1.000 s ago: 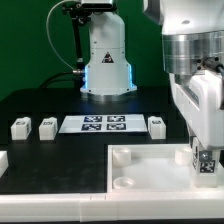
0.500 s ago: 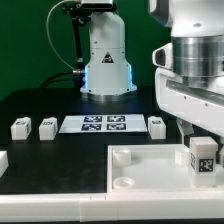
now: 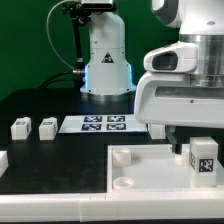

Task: Assemble one leg

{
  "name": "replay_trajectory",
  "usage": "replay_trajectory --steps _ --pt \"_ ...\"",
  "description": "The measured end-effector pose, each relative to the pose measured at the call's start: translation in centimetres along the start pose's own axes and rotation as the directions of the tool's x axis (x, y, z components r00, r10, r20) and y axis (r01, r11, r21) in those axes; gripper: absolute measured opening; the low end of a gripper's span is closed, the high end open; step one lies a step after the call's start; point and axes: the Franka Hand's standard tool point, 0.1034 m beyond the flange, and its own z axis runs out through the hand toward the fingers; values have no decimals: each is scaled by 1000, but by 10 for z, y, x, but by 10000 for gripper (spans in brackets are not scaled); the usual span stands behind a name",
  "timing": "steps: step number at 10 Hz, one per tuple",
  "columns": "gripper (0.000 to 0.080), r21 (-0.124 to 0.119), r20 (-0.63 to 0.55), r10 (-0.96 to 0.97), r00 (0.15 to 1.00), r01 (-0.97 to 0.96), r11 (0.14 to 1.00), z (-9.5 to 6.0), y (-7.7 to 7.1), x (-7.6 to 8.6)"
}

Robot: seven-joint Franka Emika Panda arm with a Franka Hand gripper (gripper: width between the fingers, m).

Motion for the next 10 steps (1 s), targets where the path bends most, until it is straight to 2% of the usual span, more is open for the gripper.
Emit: replay_trajectory --steps 1,2,3,5,7,9,10 --pt "648 -2 -8 -180 984 180 984 -1 0 2" --pt "648 2 -7 -159 987 159 987 -1 -1 1" --pt "540 3 -7 -148 989 148 989 0 0 1" --pt "286 7 -5 89 996 -89 996 0 0 1" --pt "290 9 -1 327 945 -327 945 0 0 2" --pt "290 4 12 540 842 -540 842 0 1 3" --pt "290 6 20 686 728 -686 728 0 1 3"
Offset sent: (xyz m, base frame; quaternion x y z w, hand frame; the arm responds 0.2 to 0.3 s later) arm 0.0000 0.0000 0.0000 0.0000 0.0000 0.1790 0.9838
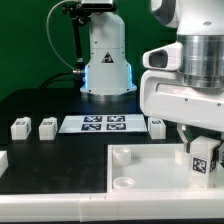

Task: Assemble one leg

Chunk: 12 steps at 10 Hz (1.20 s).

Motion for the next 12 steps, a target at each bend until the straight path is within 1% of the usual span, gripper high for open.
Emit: replay_trajectory --steps 1,2,3,4,5,6,7,8,10,11,12 --pt "290 2 27 188 982 -188 982 0 1 2" --pt "291 -17 65 334 940 -333 943 -1 1 3" --pt "291 -44 93 503 859 -501 864 0 -1 2" --pt "291 -61 101 626 774 -623 780 0 -2 3" --pt "291 -73 102 744 660 -741 667 0 -3 2" --pt "291 -74 93 807 584 -804 590 0 -4 2" --pt "291 -76 81 843 532 -840 538 0 -3 2" --pt "291 -72 73 842 535 -839 540 -1 -3 3" --pt "298 -69 73 820 568 -817 572 0 -3 2" --pt "491 -69 73 820 568 -817 572 0 -3 2" --pt "491 -69 74 819 569 -816 574 0 -3 1"
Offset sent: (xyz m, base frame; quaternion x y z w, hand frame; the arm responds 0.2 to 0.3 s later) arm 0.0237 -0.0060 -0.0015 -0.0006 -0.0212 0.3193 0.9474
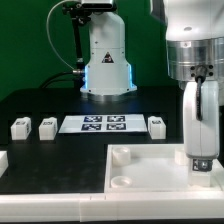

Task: Assemble one leg

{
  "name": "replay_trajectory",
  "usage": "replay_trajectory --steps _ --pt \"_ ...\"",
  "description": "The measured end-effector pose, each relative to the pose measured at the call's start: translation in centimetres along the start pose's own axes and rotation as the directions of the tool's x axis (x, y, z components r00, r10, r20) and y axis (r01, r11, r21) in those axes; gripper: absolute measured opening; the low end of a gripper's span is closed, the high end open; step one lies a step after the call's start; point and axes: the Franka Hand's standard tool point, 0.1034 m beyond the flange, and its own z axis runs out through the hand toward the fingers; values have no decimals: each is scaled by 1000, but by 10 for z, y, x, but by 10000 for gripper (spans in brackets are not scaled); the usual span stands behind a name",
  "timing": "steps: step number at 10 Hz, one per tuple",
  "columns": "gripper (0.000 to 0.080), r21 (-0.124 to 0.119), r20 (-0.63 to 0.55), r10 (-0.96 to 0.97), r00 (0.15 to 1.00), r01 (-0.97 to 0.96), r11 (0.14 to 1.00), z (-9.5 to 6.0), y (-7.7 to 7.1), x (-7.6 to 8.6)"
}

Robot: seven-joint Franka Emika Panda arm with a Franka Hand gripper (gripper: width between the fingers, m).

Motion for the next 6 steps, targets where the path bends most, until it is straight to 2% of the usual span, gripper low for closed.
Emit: replay_trajectory --steps 1,2,3,5,6 --pt "614 0 0 -1 1000 1 1000 0 0 0" --pt "641 0 0 -1 1000 1 1000 0 0 0" --pt "641 4 2 -4 1000 4 1000 -2 0 -2" --pt "648 18 30 -14 999 13 1000 -26 6 -9" --pt "649 12 26 -12 1000 12 1000 -22 8 -7"
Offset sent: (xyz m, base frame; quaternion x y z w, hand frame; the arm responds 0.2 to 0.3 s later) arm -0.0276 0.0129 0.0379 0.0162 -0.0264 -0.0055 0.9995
